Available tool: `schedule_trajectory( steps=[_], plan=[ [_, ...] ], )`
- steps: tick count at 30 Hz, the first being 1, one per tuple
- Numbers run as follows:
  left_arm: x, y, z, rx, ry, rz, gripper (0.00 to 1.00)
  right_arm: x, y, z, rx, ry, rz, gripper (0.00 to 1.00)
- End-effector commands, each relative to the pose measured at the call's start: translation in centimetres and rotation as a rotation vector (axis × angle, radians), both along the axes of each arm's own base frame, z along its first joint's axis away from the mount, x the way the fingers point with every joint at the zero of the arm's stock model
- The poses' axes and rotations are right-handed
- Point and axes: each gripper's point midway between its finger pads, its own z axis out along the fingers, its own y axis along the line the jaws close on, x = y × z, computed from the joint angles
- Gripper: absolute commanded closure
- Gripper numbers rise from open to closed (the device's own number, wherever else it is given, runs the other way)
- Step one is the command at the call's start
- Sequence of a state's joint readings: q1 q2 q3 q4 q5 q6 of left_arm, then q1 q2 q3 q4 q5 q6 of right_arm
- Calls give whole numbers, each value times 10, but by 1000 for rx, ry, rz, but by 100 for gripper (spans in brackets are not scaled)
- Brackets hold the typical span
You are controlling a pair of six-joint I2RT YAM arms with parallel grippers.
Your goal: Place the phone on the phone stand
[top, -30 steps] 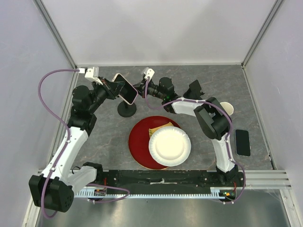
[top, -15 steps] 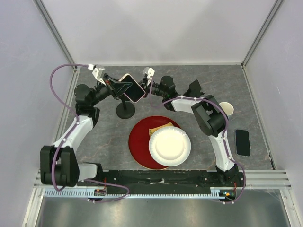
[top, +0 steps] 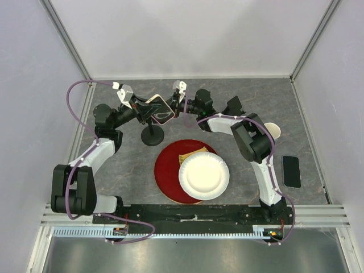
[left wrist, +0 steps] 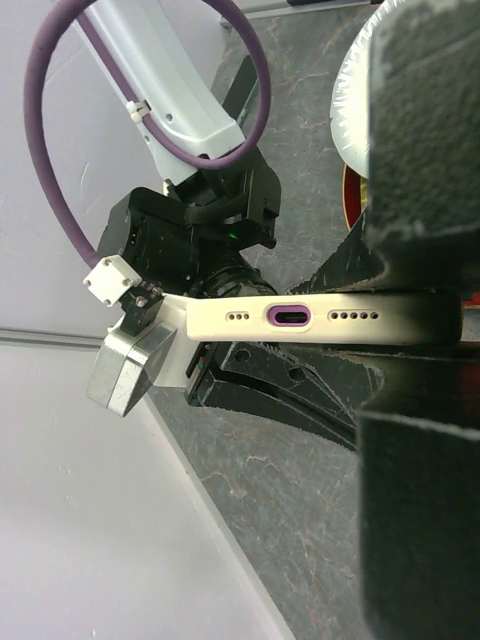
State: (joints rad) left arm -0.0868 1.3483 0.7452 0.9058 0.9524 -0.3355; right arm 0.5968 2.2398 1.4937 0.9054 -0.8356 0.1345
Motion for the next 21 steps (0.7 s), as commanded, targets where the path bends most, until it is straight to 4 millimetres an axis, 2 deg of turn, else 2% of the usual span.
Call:
schedule_trajectory(
  steps=[1, 5, 6, 7, 10, 11, 12, 17, 20, 21],
  plan=[
    [3, -1, 20, 3, -187, 17, 98, -11, 3, 1, -6, 19, 80, 100],
    [9, -10, 18, 31, -192, 50, 98, -10, 3, 1, -7, 18, 82, 100],
    [10, -22, 23, 77, -252, 39, 98, -10, 3, 2, -7, 19, 80, 100],
    [13, -27, 15, 107, -225, 36, 98, -9, 2, 2, -7, 16, 80, 100],
    [19, -35, 21, 117, -247, 0, 98, -12, 2, 2, -8, 17, 89, 100],
    [18, -38, 15, 127, -229, -31, 98, -12, 2, 2, -8, 18, 91, 100],
    [17, -41, 18, 125, -234, -53, 98, -13, 3, 3, -7, 15, 96, 100],
    [-6, -56, 10, 153, -167, -279, 98, -18, 3, 3, -12, 15, 135, 100],
    [-18, -56, 14, 154, -167, -320, 98, -17, 1, 3, -21, 10, 129, 100],
    [-29, -53, 15, 152, -187, -317, 98, -16, 1, 2, -24, 12, 127, 100]
  ],
)
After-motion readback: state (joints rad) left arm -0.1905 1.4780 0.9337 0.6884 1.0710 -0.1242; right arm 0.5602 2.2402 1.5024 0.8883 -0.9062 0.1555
